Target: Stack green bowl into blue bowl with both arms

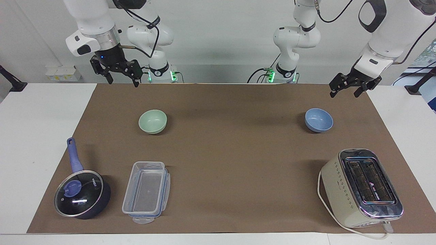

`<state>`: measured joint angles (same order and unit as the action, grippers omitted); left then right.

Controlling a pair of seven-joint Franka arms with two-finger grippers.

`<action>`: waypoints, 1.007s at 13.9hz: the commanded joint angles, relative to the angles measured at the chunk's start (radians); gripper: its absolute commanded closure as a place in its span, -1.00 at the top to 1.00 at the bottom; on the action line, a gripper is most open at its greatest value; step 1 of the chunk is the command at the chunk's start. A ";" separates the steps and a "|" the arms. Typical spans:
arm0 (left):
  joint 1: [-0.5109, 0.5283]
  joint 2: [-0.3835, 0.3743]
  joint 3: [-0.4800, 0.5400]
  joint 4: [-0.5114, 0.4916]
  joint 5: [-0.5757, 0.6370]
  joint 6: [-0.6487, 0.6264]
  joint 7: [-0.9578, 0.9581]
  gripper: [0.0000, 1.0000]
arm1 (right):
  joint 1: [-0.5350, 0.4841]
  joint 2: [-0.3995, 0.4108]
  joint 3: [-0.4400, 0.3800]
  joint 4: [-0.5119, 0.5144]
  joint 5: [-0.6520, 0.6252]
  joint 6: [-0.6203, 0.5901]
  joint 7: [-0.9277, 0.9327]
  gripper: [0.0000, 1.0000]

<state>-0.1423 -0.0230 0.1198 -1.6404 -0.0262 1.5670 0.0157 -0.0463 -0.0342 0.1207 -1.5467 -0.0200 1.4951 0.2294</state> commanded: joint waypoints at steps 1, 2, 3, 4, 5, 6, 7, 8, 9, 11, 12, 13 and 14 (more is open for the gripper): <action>0.038 -0.040 -0.006 -0.096 0.008 0.062 0.061 1.00 | -0.014 -0.016 0.004 -0.015 0.021 0.007 -0.002 1.00; 0.053 -0.052 -0.005 -0.125 0.008 0.091 0.081 1.00 | -0.014 -0.016 0.004 -0.015 0.021 0.007 -0.002 1.00; 0.069 -0.058 -0.006 -0.157 0.008 0.115 0.110 1.00 | -0.014 -0.016 0.004 -0.015 0.021 0.007 -0.002 1.00; 0.072 -0.067 -0.005 -0.183 0.008 0.137 0.128 1.00 | -0.014 -0.016 0.004 -0.015 0.021 0.007 -0.002 1.00; 0.082 -0.071 -0.005 -0.208 0.008 0.162 0.141 1.00 | -0.014 -0.016 0.004 -0.015 0.020 0.007 -0.002 1.00; 0.099 -0.071 -0.005 -0.228 0.008 0.186 0.160 1.00 | -0.014 -0.016 0.004 -0.015 0.021 0.007 -0.002 1.00; 0.104 -0.071 -0.005 -0.249 0.008 0.215 0.185 1.00 | -0.014 -0.016 0.004 -0.015 0.020 0.007 -0.002 1.00; 0.113 -0.074 -0.005 -0.266 0.008 0.238 0.206 1.00 | -0.014 -0.016 0.004 -0.015 0.020 0.007 -0.002 1.00; 0.124 -0.072 -0.005 -0.280 0.008 0.254 0.222 1.00 | -0.014 -0.016 0.004 -0.015 0.021 0.007 -0.002 1.00; 0.145 -0.071 -0.005 -0.315 0.008 0.293 0.251 1.00 | -0.014 -0.016 0.004 -0.015 0.021 0.007 -0.002 1.00; 0.156 -0.069 -0.005 -0.343 0.008 0.326 0.275 1.00 | -0.014 -0.016 0.004 -0.015 0.021 0.007 -0.002 1.00; 0.161 -0.069 -0.005 -0.369 0.008 0.356 0.282 1.00 | -0.014 -0.016 0.004 -0.015 0.021 0.007 -0.002 1.00; 0.170 -0.067 -0.005 -0.390 0.008 0.382 0.294 1.00 | -0.014 -0.016 0.004 -0.015 0.021 0.007 -0.002 1.00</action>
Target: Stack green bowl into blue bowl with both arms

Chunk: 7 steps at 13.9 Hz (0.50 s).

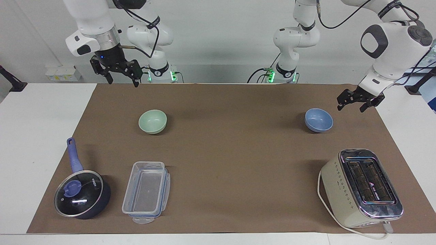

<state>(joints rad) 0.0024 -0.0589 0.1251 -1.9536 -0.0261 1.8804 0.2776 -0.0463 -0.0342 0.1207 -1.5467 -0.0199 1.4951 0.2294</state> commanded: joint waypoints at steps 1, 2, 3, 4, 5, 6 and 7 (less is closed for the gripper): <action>0.028 -0.027 -0.010 -0.096 0.008 0.086 0.041 1.00 | -0.014 -0.016 0.004 -0.015 0.021 0.007 -0.002 1.00; 0.030 -0.027 -0.010 -0.122 0.008 0.104 0.041 1.00 | -0.014 -0.016 0.004 -0.015 0.021 0.007 -0.002 1.00; 0.030 -0.030 -0.010 -0.149 0.008 0.135 0.041 1.00 | -0.014 -0.016 0.004 -0.015 0.021 0.007 -0.002 1.00; 0.030 -0.032 -0.010 -0.172 0.008 0.157 0.041 1.00 | -0.014 -0.016 0.004 -0.015 0.021 0.007 -0.002 1.00; 0.034 -0.026 -0.010 -0.191 0.008 0.172 0.041 1.00 | -0.014 -0.016 0.004 -0.015 0.021 0.007 -0.002 1.00; 0.045 -0.022 -0.010 -0.212 0.008 0.199 0.043 1.00 | -0.014 -0.016 0.004 -0.015 0.021 0.007 -0.002 1.00; 0.045 -0.016 -0.010 -0.229 0.008 0.221 0.051 1.00 | -0.014 -0.016 0.004 -0.015 0.020 0.007 -0.002 1.00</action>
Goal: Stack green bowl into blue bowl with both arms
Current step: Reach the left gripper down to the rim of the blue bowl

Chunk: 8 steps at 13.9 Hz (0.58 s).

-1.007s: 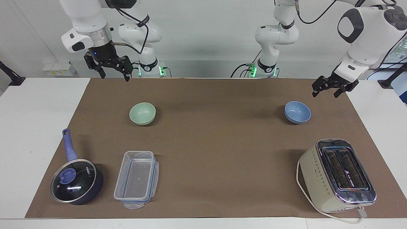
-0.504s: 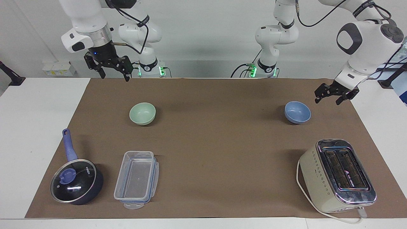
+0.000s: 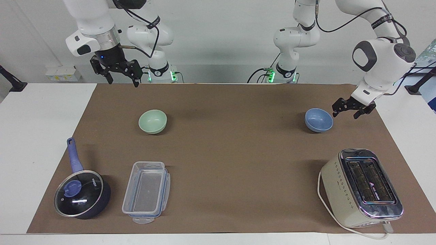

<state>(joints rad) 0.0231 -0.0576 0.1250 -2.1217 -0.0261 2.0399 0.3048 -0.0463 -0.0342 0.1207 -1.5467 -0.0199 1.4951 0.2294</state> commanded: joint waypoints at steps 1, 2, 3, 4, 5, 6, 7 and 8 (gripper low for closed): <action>0.026 -0.002 -0.010 -0.078 0.008 0.072 0.025 1.00 | -0.014 -0.016 0.004 -0.015 0.020 0.007 -0.002 1.00; 0.029 0.008 -0.010 -0.089 0.008 0.078 0.026 1.00 | -0.014 -0.016 0.004 -0.015 0.021 0.007 -0.002 1.00; 0.031 0.012 -0.010 -0.109 0.008 0.088 0.028 1.00 | -0.014 -0.016 0.004 -0.015 0.021 0.007 -0.002 1.00; 0.031 0.012 -0.010 -0.130 0.008 0.098 0.028 1.00 | -0.014 -0.016 0.004 -0.015 0.021 0.007 -0.002 1.00; 0.031 0.008 -0.010 -0.150 0.008 0.112 0.027 1.00 | -0.014 -0.016 0.004 -0.015 0.021 0.007 -0.002 1.00; 0.029 0.010 -0.010 -0.171 0.008 0.132 0.027 1.00 | -0.014 -0.016 0.004 -0.015 0.020 0.007 -0.002 1.00; 0.031 0.008 -0.011 -0.199 0.008 0.163 0.028 1.00 | -0.014 -0.016 0.004 -0.015 0.020 0.007 -0.002 1.00; 0.029 0.002 -0.011 -0.220 0.008 0.184 0.031 1.00 | -0.014 -0.016 0.004 -0.015 0.021 0.007 -0.002 1.00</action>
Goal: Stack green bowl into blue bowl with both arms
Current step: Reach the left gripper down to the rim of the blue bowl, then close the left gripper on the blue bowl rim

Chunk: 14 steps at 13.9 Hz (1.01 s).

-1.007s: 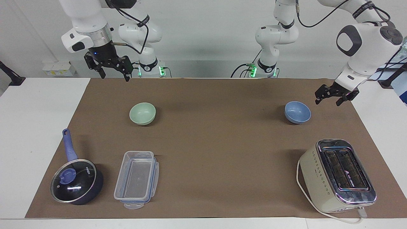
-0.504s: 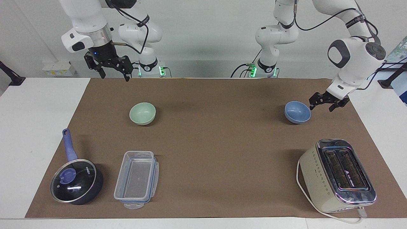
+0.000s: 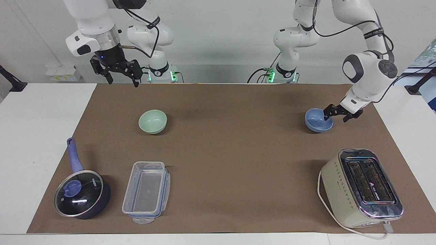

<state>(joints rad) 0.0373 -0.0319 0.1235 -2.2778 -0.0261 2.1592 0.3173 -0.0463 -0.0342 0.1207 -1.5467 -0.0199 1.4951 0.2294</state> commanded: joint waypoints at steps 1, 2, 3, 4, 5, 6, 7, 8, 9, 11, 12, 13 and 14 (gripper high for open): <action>0.015 -0.025 -0.010 -0.075 0.006 0.070 0.031 1.00 | -0.014 -0.015 0.004 -0.015 0.021 0.007 -0.002 1.00; 0.015 -0.022 -0.010 -0.086 0.005 0.079 0.038 1.00 | -0.014 -0.016 0.004 -0.015 0.021 0.007 -0.002 1.00; 0.016 -0.017 -0.010 -0.103 0.002 0.109 0.043 1.00 | -0.014 -0.016 0.004 -0.015 0.021 0.007 -0.002 1.00; 0.016 -0.014 -0.010 -0.132 0.002 0.149 0.045 1.00 | -0.014 -0.016 0.004 -0.015 0.021 0.007 -0.002 1.00; 0.018 -0.014 -0.010 -0.155 0.002 0.181 0.046 1.00 | -0.014 -0.015 0.004 -0.015 0.021 0.007 -0.002 1.00; 0.016 -0.014 -0.010 -0.163 0.002 0.188 0.046 1.00 | -0.014 -0.015 0.004 -0.015 0.020 0.007 -0.002 1.00; 0.016 -0.014 -0.010 -0.163 0.000 0.185 0.046 0.68 | -0.014 -0.016 0.004 -0.015 0.021 0.007 -0.002 1.00; 0.018 -0.014 -0.010 -0.163 0.000 0.182 0.045 0.13 | -0.014 -0.015 0.004 -0.015 0.021 0.007 -0.002 1.00; 0.018 -0.014 -0.010 -0.163 0.000 0.182 0.043 -0.44 | -0.014 -0.016 0.004 -0.015 0.020 0.007 -0.002 1.00; 0.018 -0.011 -0.008 -0.161 -0.003 0.180 0.037 -1.00 | -0.014 -0.016 0.004 -0.015 0.021 0.007 -0.002 1.00; 0.018 -0.010 -0.010 -0.155 -0.003 0.180 0.039 -1.00 | -0.014 -0.016 0.004 -0.015 0.021 0.007 -0.002 1.00; 0.018 -0.005 -0.008 -0.149 -0.005 0.179 0.037 -1.00 | -0.014 -0.016 0.004 -0.015 0.021 0.007 -0.002 1.00; 0.019 0.000 -0.008 -0.143 -0.008 0.176 0.037 -1.00 | -0.014 -0.016 0.004 -0.015 0.021 0.007 -0.002 1.00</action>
<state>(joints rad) 0.0406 -0.0304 0.1223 -2.4169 -0.0295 2.3196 0.3456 -0.0463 -0.0342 0.1207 -1.5467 -0.0199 1.4951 0.2294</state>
